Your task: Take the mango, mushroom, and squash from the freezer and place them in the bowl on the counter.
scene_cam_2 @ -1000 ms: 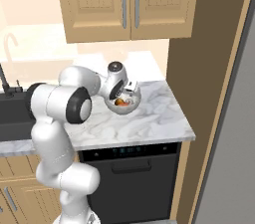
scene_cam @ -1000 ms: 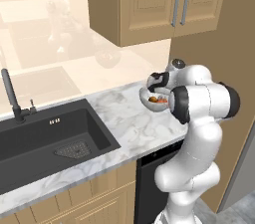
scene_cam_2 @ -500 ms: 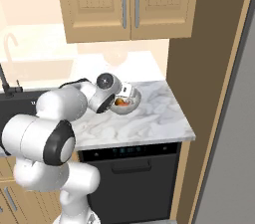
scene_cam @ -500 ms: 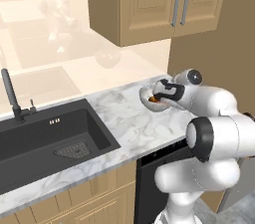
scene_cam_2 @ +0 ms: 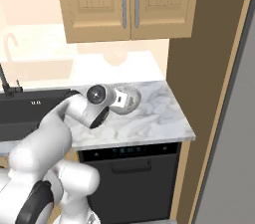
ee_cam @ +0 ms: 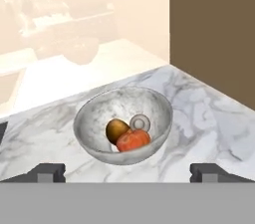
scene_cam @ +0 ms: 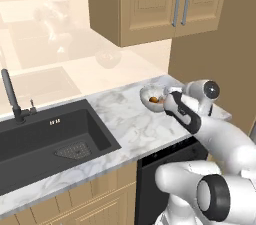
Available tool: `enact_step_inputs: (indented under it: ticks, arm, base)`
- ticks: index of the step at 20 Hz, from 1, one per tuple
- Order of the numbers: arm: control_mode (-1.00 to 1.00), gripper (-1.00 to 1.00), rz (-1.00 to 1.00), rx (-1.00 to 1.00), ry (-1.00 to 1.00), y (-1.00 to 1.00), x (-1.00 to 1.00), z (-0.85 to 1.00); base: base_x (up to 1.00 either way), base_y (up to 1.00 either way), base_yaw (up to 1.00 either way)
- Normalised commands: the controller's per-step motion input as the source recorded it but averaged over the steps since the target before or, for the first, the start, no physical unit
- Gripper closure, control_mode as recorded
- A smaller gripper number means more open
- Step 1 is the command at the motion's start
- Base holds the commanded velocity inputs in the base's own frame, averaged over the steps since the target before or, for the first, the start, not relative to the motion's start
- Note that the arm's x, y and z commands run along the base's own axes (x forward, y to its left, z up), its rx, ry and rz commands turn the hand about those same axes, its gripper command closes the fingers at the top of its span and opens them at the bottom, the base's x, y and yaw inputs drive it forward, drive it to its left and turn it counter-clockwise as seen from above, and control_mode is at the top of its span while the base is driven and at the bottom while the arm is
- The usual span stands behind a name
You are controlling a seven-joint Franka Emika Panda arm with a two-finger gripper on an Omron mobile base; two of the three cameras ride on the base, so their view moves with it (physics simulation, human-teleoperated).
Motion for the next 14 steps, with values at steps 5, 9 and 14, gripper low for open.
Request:
enact_step_inputs:
  ticks: [5,9,14]
  arm:
    - [-1.0,-1.0,0.0,0.0,0.06,0.0,-0.44,0.92]
    - [-1.0,-1.0,0.0,0.0,0.02,0.0,-0.57,0.68]
    - [-1.0,-1.0,-0.03,0.02,0.05,0.0,-0.61,0.38]
  base:
    - [0.0,0.0,0.0]
    - [0.0,0.0,0.0]
    - [0.0,0.0,0.0]
